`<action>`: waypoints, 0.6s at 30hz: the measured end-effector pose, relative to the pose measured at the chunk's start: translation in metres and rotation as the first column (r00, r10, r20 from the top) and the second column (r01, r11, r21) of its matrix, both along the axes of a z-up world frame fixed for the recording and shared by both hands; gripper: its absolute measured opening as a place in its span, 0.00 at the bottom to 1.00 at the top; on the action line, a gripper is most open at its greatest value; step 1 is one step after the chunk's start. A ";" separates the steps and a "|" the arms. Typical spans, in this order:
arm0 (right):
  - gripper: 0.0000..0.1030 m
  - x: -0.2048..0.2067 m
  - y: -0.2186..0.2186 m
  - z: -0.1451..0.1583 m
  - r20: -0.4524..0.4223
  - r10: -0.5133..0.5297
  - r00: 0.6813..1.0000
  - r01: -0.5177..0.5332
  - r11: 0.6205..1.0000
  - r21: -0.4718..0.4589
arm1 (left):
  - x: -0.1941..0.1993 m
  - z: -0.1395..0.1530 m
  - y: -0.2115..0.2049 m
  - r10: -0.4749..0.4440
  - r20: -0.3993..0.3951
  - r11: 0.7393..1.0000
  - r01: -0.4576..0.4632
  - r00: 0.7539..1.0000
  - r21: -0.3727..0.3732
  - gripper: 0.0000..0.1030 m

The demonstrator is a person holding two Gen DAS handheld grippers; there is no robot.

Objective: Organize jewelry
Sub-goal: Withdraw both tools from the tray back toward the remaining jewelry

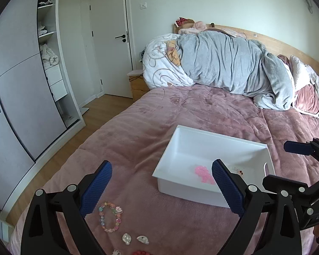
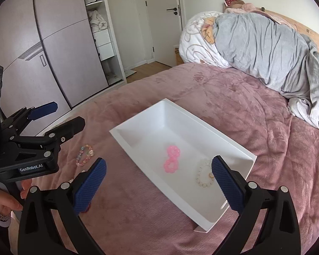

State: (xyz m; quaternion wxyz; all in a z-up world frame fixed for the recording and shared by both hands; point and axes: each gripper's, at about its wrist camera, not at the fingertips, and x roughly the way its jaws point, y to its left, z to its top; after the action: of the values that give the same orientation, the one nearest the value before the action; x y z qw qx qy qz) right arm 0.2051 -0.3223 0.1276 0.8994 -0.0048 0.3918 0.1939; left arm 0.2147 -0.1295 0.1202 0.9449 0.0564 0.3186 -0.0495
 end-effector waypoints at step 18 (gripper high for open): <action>0.95 -0.058 0.112 -0.030 -0.047 0.131 0.990 -0.129 0.990 0.050 | -0.106 -0.031 0.111 0.095 -0.042 0.995 -0.095 0.995 -0.005 0.97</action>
State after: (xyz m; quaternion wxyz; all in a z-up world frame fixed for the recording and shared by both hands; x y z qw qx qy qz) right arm 0.1474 -0.2104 0.0978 0.8745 -0.0044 0.4087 0.2611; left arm 0.1084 -0.0189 0.0895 0.9395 0.0368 0.3405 -0.0069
